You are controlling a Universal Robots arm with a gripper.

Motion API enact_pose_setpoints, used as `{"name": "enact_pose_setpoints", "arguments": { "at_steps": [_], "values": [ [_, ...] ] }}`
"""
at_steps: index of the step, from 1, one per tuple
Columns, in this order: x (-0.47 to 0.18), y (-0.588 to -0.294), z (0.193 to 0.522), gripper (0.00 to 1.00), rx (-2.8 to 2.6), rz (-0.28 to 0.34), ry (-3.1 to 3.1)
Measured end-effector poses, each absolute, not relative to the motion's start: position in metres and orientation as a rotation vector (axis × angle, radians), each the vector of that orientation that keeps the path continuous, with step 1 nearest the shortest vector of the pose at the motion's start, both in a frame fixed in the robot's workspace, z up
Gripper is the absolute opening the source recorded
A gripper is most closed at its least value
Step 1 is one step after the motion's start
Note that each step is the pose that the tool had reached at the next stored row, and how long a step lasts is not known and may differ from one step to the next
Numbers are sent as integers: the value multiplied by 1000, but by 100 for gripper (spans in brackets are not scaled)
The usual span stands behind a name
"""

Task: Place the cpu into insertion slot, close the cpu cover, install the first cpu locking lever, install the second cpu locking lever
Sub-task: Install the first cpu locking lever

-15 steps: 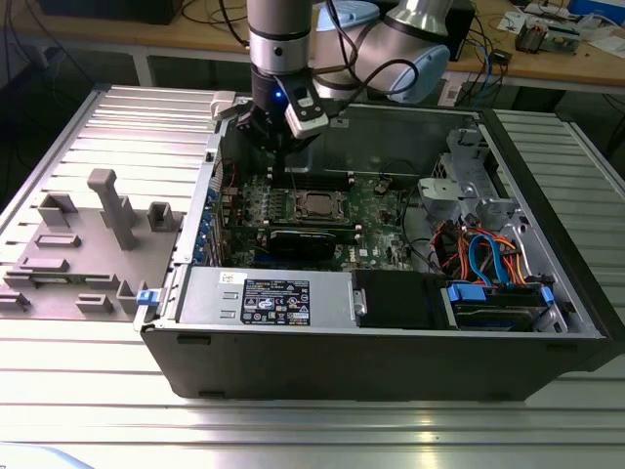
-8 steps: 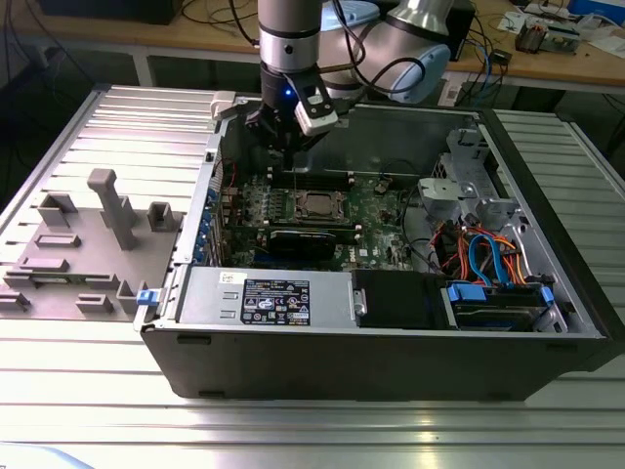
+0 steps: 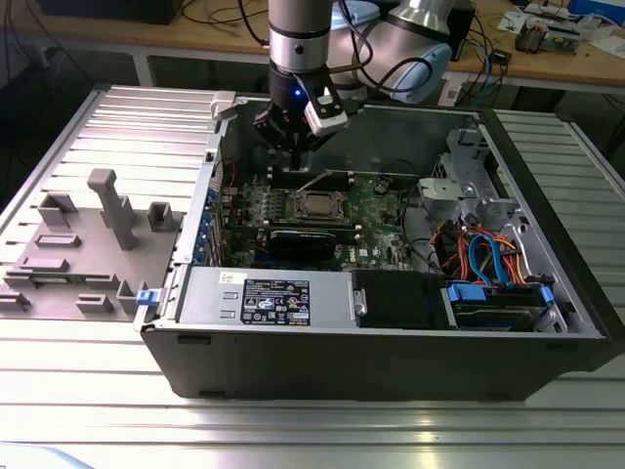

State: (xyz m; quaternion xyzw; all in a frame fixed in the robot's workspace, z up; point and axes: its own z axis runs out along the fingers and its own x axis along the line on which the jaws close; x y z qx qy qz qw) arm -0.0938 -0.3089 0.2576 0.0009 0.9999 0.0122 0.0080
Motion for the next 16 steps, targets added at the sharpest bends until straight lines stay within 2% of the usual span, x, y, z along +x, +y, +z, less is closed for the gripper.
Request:
{"name": "enact_pose_setpoints", "arguments": {
  "at_steps": [13, 16],
  "values": [
    [-92, -309, 257, 11, 3, 39, 3125],
    [-92, -311, 256, 11, 3, 86, 3124]
  ]
}}
